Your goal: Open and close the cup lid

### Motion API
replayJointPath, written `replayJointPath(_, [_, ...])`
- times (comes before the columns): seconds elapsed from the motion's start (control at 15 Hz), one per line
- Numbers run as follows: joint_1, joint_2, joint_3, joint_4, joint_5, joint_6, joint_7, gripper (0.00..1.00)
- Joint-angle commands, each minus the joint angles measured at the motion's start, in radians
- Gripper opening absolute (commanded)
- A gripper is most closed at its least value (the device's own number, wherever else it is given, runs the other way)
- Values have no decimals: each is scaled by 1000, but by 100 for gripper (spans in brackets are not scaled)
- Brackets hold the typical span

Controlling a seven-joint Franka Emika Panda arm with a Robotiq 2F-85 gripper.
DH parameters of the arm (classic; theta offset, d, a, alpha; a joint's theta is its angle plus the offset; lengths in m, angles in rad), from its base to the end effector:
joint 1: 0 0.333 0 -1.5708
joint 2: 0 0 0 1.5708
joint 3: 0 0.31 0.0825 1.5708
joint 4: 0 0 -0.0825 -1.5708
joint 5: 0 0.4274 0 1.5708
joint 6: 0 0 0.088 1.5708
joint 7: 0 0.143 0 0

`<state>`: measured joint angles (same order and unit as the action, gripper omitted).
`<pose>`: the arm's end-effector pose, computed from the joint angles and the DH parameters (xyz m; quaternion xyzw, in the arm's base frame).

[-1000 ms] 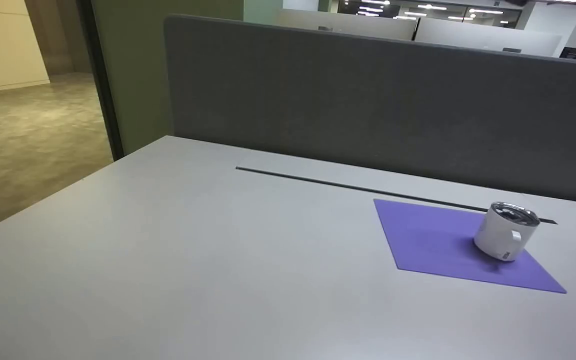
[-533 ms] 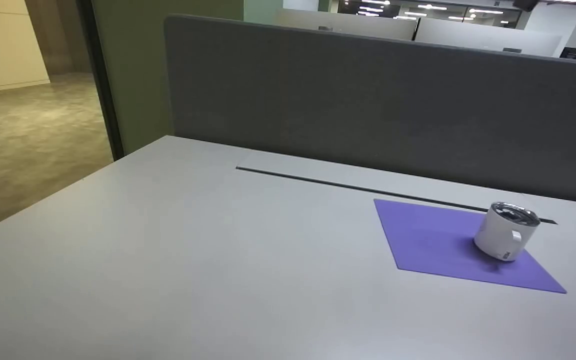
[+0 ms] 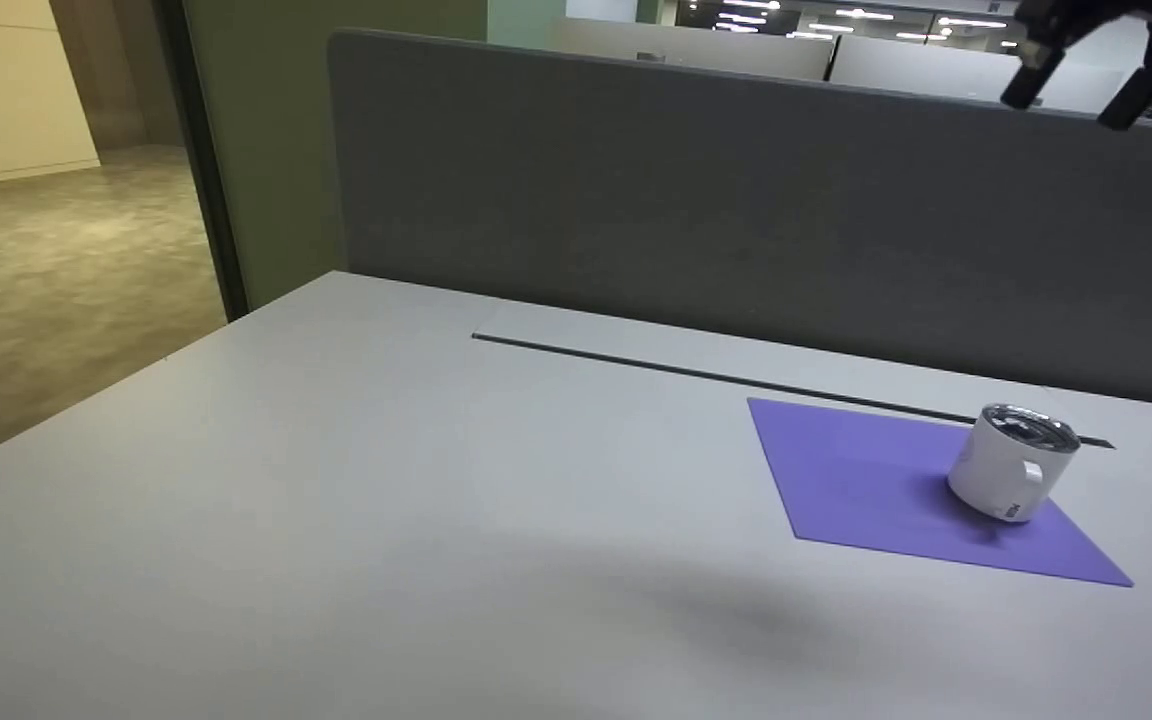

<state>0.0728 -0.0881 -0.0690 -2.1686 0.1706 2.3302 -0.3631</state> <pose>0.5891 0.0093 0.3962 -0.9811 -0.1304 -0.1346 0.0484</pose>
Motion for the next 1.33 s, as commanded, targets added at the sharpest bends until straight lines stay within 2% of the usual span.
replayJointPath(0.0, [-60,170,4,137,-106,2,57,60])
replayJointPath(0.27, [-92,265,4,208,-207,-7,111,32])
replayJointPath(0.53, [-91,306,-3,271,-314,-98,196,5])
replayJointPath(0.6, [-107,285,14,214,-269,-34,130,23])
replayJointPath(0.67, [-106,291,13,227,-286,-55,148,15])
replayJointPath(0.8, [-105,295,13,240,-294,-71,157,5])
replayJointPath(1.27, [-105,295,13,242,-294,-73,160,5])
